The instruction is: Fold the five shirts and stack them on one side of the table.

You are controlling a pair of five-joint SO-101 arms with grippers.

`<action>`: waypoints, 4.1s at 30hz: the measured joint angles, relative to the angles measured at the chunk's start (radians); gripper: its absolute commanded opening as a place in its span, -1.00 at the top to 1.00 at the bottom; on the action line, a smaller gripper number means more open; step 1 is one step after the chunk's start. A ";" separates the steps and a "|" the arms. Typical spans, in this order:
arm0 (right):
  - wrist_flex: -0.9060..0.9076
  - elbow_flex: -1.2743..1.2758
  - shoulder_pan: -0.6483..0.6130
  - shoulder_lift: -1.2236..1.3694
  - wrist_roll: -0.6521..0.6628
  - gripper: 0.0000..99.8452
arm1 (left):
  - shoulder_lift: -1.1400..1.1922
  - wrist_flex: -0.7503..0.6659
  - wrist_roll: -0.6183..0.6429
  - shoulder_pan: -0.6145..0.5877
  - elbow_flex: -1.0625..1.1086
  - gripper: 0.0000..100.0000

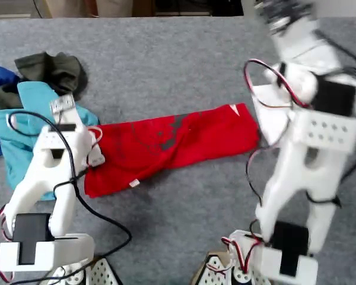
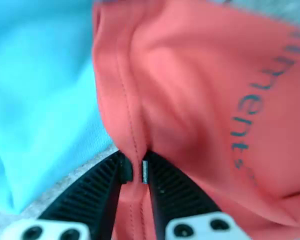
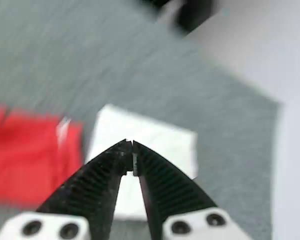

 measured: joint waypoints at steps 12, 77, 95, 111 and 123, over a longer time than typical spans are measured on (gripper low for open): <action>-0.482 0.206 0.203 -0.026 -0.439 0.99 | -0.014 0.227 -0.089 0.460 -0.397 0.96; -0.130 0.385 -0.221 0.127 -0.049 1.00 | 1.175 0.672 0.215 0.428 -2.042 0.96; -0.364 0.899 -0.072 0.146 0.037 1.00 | 1.521 0.629 0.232 0.457 -2.219 0.96; -0.427 0.873 0.158 0.207 0.189 1.00 | 1.551 0.629 0.232 0.460 -2.272 0.96; -0.149 0.741 -0.041 -0.026 0.164 0.99 | 1.450 0.672 0.189 0.466 -2.271 0.96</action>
